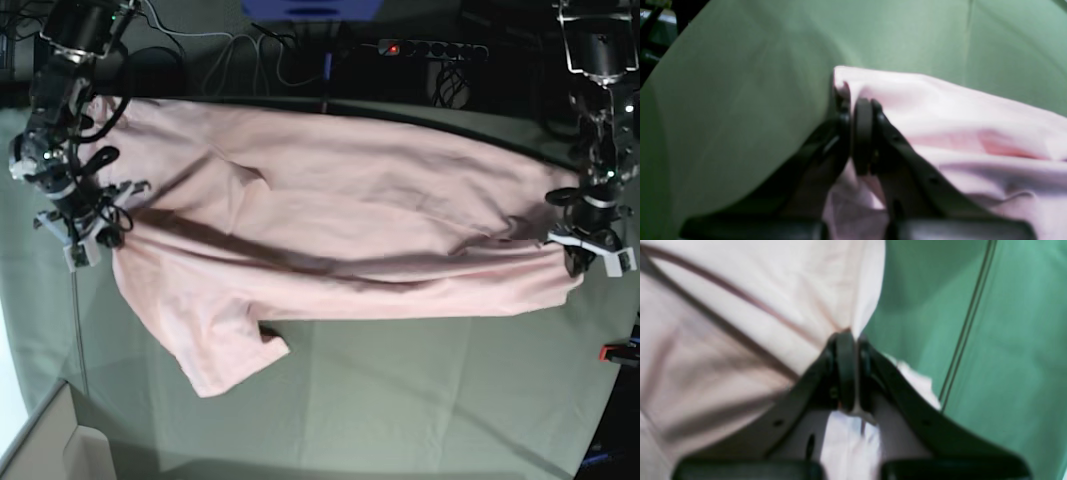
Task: Layout the t-shirt on the table in an organized manner, then fold the t-shirt properly
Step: 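Lift the grasped fabric with both grippers and fold it toward the folded edge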
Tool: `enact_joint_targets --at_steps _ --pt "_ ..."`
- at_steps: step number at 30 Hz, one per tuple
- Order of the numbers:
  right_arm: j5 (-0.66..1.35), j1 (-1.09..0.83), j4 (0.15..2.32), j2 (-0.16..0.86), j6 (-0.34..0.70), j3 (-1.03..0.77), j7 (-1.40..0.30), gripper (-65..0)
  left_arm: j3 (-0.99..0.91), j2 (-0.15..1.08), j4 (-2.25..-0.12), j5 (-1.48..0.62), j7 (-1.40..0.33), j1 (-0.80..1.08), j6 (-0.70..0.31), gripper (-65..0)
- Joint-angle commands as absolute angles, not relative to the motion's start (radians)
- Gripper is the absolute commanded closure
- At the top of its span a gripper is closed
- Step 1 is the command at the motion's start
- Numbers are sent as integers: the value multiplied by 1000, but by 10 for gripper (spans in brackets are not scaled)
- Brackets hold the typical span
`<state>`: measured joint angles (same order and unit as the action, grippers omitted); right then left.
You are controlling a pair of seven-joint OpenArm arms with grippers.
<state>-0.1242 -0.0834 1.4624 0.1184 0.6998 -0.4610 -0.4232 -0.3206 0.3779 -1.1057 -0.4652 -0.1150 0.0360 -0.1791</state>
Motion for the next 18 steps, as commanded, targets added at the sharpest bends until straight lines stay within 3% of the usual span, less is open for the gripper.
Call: enact_joint_targets --at_steps 1,5,18 --pt "-110 -76 1481 133 698 -464 -398 0 -349 380 -1119 -470 -85 22 -176 -1" --pt "-105 -105 1486 133 698 -464 -398 0 -430 355 -1119 -470 -91 22 -177 -1" --pt "-108 -179 1486 133 698 -456 -397 0 -432 351 -1098 -467 -96 45 -177 -6"
